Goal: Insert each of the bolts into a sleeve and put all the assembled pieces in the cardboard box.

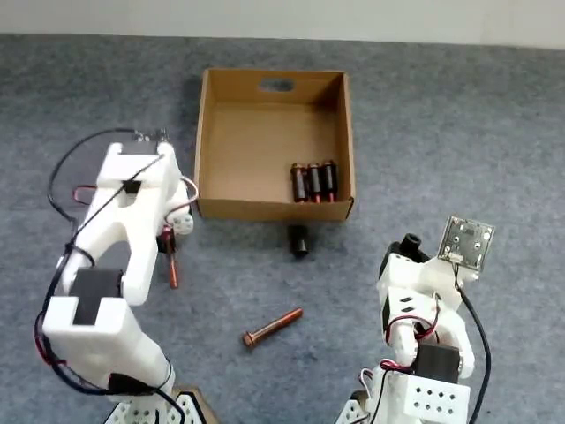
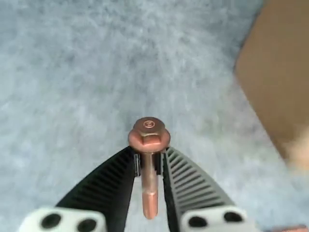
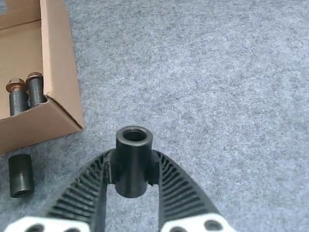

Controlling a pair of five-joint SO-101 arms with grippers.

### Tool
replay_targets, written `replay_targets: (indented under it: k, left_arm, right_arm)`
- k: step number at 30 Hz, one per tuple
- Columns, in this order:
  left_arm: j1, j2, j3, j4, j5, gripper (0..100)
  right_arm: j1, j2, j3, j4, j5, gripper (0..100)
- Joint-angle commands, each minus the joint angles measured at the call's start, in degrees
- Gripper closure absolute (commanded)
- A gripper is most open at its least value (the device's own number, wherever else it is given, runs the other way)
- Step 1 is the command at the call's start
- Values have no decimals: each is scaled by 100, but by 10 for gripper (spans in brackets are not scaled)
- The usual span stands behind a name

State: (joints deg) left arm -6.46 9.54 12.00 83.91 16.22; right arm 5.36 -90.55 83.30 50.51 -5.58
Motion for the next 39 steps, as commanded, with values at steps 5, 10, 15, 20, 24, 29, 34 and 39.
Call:
replay_targets:
  k: [5, 10, 15, 20, 24, 29, 34, 39]
  left_arm:
    - [171, -1437, -1112, 1081, -9, 993]
    - [1138, -2044, -1385, 1073, 9, 993]
    - [2360, -2527, -1437, 967, 9, 993]
    - [2782, -3073, -1376, 62, 9, 993]
    - [2985, -3547, -1376, -580, 9, 993]
    - [3310, -3987, -1367, -1090, 9, 993]
    - [3679, -4286, -1288, -1644, 9, 993]
    - [4048, -4514, -620, -2418, 9, 993]
  right_arm:
    - [-567, -75, -119, -127, -44, 994]
    - [-1385, -75, -435, -356, -35, 993]
    - [-1921, -75, -479, -1103, -35, 993]
    - [-2255, -75, -444, -1815, -35, 993]
    - [-2475, -75, -444, -2123, -35, 993]
    - [-2738, -75, -444, -2642, -35, 993]
    - [-3037, -66, -444, -2949, -35, 993]
    - [-3116, -57, -444, -2976, -35, 993]
